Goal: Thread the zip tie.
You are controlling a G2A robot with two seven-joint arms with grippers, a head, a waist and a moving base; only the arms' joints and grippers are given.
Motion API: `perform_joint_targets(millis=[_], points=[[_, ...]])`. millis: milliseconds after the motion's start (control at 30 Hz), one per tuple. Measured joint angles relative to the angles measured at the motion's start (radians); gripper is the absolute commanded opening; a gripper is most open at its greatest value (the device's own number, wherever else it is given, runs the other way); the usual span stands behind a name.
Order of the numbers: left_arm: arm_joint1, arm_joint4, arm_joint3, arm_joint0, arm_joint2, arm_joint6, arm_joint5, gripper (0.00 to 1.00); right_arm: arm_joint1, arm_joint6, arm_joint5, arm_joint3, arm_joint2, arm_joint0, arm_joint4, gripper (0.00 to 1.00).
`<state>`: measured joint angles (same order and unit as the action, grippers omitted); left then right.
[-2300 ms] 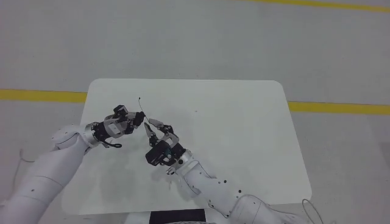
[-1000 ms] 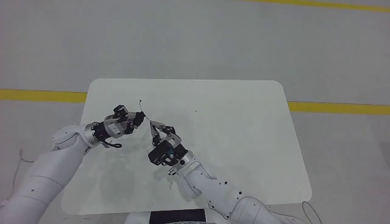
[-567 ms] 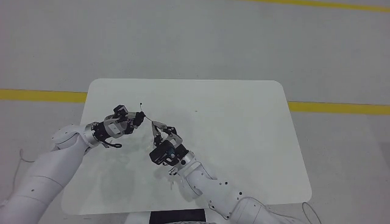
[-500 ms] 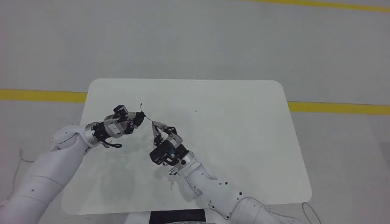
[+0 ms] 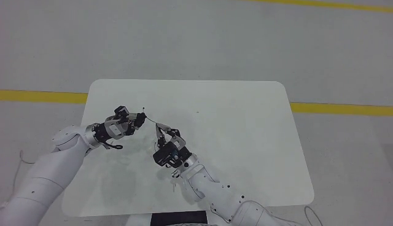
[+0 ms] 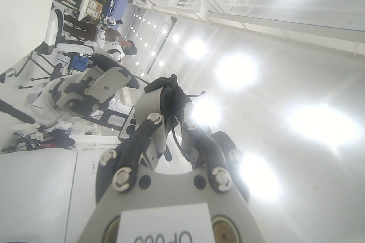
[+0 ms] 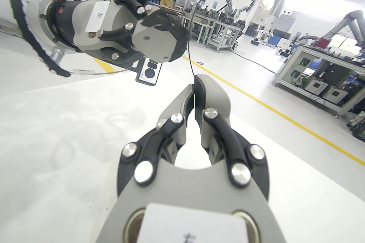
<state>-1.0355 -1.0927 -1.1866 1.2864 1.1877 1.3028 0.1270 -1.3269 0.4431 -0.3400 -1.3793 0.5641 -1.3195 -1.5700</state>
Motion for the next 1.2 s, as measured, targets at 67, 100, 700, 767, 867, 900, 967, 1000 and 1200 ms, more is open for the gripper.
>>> perform_joint_targets(millis=[67, 100, 700, 767, 867, 900, 967, 1000, 1200], points=[[0.0, 0.0, 0.0, 0.0, 0.0, 0.0, 0.0, 0.0, -0.001, 0.001, 0.0, 0.003, 0.002, -0.001, 0.0, 0.0], [0.0, 0.0, 0.0, 0.0, 0.0, 0.0, 0.0, 0.0, -0.002, 0.001, 0.0, 0.004, 0.002, -0.002, 0.0, 0.0], [0.0, 0.0, 0.0, 0.0, 0.0, 0.0, 0.0, 0.0, -0.008, -0.007, 0.0, 0.016, 0.004, -0.005, 0.0, 0.0], [0.0, 0.0, 0.0, 0.0, 0.0, 0.0, 0.0, 0.0, -0.008, -0.009, 0.0, 0.016, 0.006, -0.006, 0.0, 0.0], [0.0, 0.0, 0.0, 0.0, 0.0, 0.0, 0.0, 0.0, -0.007, -0.012, 0.0, 0.015, 0.01, -0.009, 0.0, 0.0], [0.0, 0.0, 0.0, 0.0, 0.0, 0.0, 0.0, 0.0, -0.007, -0.014, 0.0, 0.015, 0.011, -0.011, 0.0, 0.0], [0.0, 0.0, 0.0, 0.0, 0.0, 0.0, 0.0, 0.0, -0.008, -0.016, 0.0, 0.015, 0.014, -0.012, 0.0, 0.0], [0.0, 0.0, 0.0, 0.0, 0.0, 0.0, 0.0, 0.0, -0.008, -0.018, 0.0, 0.015, 0.015, -0.013, 0.0, 0.0], [0.0, 0.0, 0.0, 0.0, 0.0, 0.0, 0.0, 0.0, -0.011, -0.026, 0.0, 0.019, 0.02, -0.014, 0.0, 0.0]])
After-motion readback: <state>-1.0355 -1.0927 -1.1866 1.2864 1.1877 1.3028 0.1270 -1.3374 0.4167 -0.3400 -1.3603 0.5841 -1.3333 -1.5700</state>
